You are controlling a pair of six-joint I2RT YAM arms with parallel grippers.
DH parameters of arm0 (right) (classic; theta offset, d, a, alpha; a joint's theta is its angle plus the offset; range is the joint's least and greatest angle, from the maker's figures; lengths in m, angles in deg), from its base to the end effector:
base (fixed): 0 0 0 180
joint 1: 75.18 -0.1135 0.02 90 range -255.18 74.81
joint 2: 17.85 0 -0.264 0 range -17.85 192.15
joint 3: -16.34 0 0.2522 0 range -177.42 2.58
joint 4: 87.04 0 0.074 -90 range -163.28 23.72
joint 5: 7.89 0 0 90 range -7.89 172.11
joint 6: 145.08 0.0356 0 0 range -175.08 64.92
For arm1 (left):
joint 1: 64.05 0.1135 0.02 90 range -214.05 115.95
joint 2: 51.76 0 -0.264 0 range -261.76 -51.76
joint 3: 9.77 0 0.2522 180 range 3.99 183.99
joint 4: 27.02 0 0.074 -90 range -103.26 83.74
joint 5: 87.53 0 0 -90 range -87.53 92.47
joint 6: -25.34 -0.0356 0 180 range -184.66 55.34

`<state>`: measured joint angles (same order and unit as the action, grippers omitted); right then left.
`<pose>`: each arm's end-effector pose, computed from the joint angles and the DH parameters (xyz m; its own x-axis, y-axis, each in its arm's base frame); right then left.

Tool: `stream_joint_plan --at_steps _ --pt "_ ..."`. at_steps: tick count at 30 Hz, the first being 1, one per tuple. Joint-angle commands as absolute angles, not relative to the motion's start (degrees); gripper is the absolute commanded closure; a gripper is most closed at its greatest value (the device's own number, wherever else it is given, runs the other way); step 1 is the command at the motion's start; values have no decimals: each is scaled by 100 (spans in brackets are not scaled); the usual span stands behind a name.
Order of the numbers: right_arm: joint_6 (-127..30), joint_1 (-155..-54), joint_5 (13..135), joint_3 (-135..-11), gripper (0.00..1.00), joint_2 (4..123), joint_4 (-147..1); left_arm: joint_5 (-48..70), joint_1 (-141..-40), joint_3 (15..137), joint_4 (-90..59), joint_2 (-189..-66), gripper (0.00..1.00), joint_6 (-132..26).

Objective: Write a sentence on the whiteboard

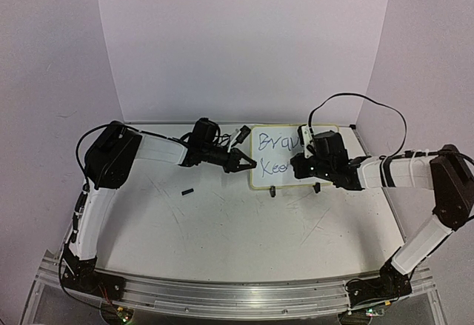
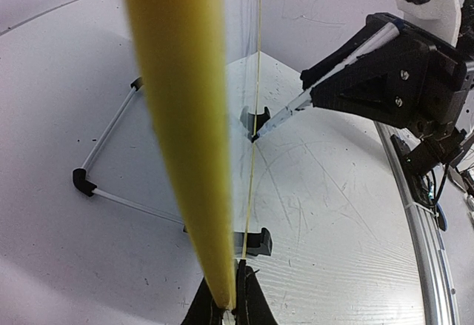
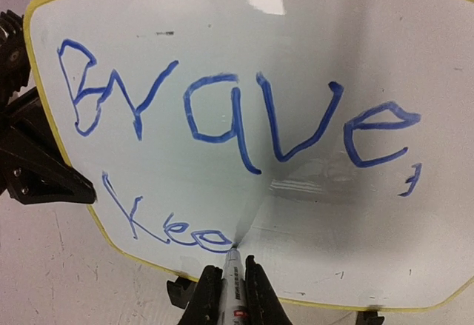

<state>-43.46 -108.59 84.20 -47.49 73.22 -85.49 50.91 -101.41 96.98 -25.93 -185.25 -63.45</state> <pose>0.2889 0.1890 0.2092 -0.4992 -0.0882 -0.8620 -0.4319 0.8878 0.1593 0.3918 -0.3326 0.1460 -0.3906 0.2806 -0.8768 0.9205 0.1317 -0.3679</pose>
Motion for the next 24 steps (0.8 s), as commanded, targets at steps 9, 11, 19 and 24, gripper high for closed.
stream_joint_plan --at_steps 9,11,19,24 --pt "-4643 -10650 7833 -4484 100 6422 -8840 4263 -10105 9695 -1819 -18711 100 -6921" --pt "-4688 -10612 7873 -4533 100 6471 -8840 4217 -10107 9704 -1822 -18711 100 -6946" --pt "-4778 -10585 7820 -4630 100 6654 -8835 4180 -10104 9735 -1771 -18722 100 -6989" --pt "-4774 -10586 7656 -4631 100 6740 -8910 4161 -10105 9728 -1718 -18711 100 -7036"
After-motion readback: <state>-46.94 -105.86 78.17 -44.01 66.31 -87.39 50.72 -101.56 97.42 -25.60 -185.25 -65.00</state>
